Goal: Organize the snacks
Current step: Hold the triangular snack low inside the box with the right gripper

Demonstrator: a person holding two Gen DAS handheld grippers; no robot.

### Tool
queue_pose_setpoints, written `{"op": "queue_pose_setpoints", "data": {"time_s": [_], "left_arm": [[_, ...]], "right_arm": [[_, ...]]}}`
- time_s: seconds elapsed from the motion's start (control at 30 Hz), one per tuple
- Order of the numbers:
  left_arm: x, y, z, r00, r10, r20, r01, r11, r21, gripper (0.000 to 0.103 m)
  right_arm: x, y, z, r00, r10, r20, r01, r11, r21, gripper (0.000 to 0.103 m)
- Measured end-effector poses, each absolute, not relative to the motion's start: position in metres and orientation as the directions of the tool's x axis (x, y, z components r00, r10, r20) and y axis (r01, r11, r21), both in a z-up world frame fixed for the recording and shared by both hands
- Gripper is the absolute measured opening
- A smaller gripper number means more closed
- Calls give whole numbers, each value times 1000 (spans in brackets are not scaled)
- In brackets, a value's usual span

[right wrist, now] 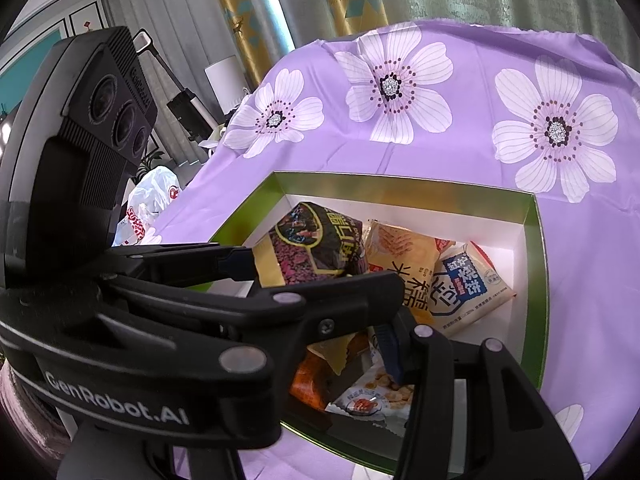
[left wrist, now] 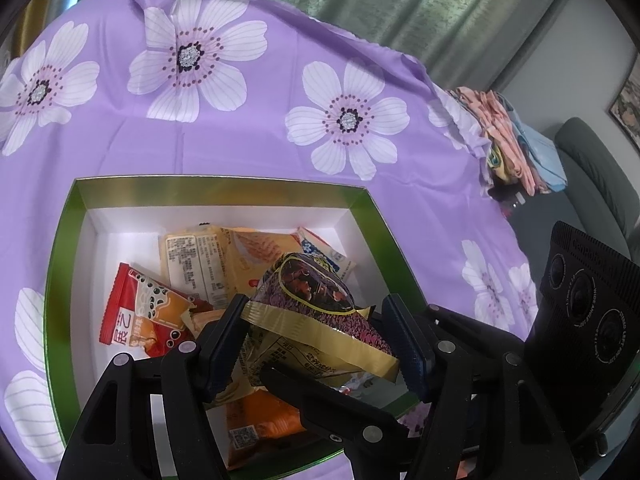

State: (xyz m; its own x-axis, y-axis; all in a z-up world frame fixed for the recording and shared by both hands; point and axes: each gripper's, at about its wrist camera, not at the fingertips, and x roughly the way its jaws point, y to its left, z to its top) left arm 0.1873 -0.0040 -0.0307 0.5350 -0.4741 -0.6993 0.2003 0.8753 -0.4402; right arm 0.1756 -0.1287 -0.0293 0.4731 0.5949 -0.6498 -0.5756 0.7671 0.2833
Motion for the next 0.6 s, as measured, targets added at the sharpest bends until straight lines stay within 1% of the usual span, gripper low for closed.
{"op": "queue_pose_setpoints", "data": {"time_s": [0.6], "left_arm": [[187,0,-33,535,-472,-701,195,876,-441,68]], "right_arm": [[176,-127,-29,469,593,-654,-577,767,281,50]]}}
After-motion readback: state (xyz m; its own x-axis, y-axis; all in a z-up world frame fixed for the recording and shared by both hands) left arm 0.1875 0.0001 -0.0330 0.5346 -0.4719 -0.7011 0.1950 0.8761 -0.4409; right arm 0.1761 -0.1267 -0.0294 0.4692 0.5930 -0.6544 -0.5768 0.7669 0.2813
